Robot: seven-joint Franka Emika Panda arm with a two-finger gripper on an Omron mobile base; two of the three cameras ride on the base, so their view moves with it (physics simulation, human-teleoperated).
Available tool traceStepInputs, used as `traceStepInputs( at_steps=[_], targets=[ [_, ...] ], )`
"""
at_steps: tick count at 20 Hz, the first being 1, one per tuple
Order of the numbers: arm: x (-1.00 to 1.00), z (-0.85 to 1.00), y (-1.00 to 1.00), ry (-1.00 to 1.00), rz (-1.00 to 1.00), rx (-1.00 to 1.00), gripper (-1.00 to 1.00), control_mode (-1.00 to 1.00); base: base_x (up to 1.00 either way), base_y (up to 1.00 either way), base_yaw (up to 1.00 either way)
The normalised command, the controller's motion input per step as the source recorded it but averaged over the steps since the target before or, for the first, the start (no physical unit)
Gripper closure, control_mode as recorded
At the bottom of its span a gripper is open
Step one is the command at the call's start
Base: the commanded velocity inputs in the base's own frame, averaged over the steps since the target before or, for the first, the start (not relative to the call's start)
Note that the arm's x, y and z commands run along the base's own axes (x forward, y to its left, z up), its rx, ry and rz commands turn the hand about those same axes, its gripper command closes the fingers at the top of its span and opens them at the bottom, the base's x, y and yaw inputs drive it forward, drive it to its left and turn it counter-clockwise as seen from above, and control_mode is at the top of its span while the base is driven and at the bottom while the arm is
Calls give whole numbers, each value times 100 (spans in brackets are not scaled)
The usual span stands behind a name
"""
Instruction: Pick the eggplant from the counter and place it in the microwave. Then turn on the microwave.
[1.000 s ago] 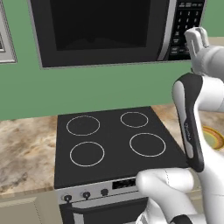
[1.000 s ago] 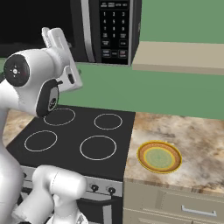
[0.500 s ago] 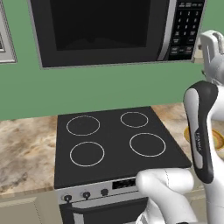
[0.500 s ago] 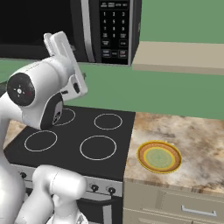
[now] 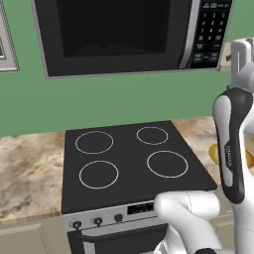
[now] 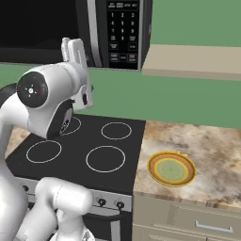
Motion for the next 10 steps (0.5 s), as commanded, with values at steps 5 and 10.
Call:
traceStepInputs(
  at_steps=[5,10],
  targets=[
    [0,-15,-3,10,5,28,-100,-100,0,0,0],
    [0,-25,-4,10,6,21,-100,-100,0,0,0]
  ],
)
